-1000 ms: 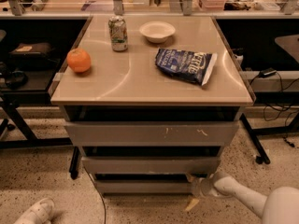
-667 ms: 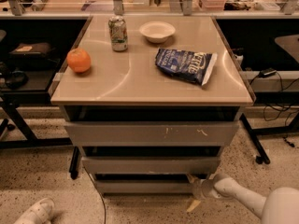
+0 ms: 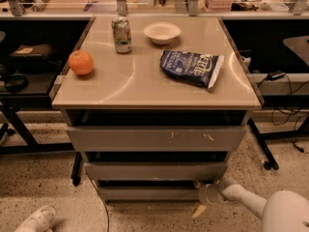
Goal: Open bottom drawer
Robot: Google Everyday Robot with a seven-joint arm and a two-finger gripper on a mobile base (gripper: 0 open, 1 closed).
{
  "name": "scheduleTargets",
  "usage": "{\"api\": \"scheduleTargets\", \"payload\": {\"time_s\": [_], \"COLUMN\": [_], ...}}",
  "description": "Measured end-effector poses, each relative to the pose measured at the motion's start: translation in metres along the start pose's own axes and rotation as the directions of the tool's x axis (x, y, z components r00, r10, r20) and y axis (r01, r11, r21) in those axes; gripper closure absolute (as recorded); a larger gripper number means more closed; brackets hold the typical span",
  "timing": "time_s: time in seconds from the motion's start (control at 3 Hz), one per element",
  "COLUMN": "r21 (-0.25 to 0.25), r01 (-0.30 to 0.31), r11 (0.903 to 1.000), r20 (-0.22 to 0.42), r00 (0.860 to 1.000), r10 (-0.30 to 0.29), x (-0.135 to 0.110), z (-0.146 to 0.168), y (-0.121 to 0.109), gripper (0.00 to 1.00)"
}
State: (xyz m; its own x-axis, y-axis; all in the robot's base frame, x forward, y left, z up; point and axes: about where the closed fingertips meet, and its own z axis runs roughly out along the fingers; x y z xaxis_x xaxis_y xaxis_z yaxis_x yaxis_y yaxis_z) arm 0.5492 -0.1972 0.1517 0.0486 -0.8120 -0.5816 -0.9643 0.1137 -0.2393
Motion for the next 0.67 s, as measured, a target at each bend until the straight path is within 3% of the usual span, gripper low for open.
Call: {"api": "scheduleTargets", "payload": {"time_s": [0.33,0.67], "r21": [-0.001,-0.005], "r01": [-0.001,0.004], "r11": [1.0,1.0], "r20": [0.0,0.006], "r00": [1.0,1.0], "r10": [0.001,-0.004], "x": [-0.0009,-0.0042], "z": [-0.0016,-0.0016], "y": [-0.001,-0.0001], "gripper": [0.18,0.41]}}
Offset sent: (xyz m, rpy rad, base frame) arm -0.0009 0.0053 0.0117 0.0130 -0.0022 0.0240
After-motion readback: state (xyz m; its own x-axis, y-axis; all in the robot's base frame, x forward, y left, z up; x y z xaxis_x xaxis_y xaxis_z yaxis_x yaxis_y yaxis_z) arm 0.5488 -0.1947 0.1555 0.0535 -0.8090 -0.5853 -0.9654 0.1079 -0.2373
